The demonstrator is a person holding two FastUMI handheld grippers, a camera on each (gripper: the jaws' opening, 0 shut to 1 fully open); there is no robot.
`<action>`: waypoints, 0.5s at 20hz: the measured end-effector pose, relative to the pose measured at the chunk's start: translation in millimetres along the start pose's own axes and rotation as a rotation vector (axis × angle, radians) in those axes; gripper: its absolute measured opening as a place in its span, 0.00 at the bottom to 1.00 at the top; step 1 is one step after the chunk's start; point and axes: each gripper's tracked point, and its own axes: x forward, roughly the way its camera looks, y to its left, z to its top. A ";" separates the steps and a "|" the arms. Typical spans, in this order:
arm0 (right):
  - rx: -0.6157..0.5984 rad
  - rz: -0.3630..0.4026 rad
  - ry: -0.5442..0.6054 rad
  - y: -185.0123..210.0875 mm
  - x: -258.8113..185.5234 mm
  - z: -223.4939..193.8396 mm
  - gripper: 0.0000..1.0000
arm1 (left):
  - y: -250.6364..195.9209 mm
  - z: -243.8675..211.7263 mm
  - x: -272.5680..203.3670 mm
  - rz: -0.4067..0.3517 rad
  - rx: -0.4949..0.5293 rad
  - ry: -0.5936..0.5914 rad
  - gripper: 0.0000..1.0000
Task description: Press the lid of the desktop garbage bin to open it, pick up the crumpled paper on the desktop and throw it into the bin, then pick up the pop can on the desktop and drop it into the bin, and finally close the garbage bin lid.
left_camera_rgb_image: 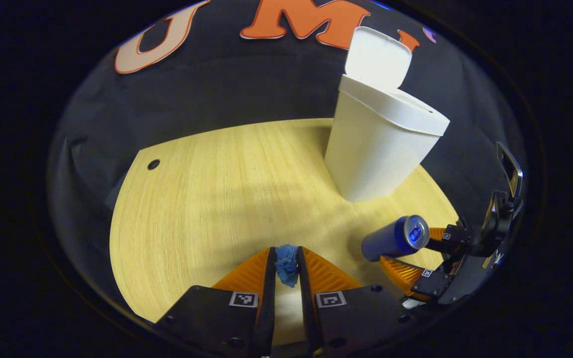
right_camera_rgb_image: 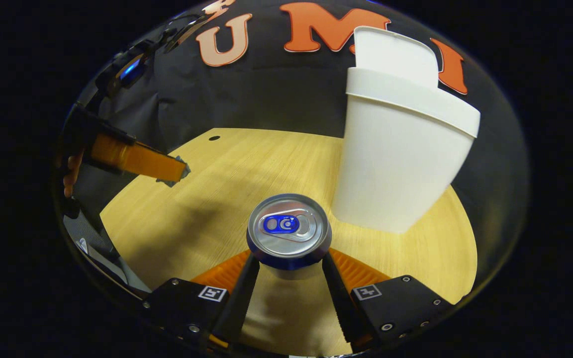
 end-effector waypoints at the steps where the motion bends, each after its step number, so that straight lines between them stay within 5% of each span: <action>1: 0.010 -0.017 -0.003 -6.3 -4.3 -0.9 0.77 | -5.8 7.3 1.6 -0.014 0.018 -0.012 0.28; 10: 0.157 -0.168 -0.026 -57.9 -51.6 -21.1 0.77 | -44.3 85.4 -9.2 -0.091 0.109 -0.180 0.28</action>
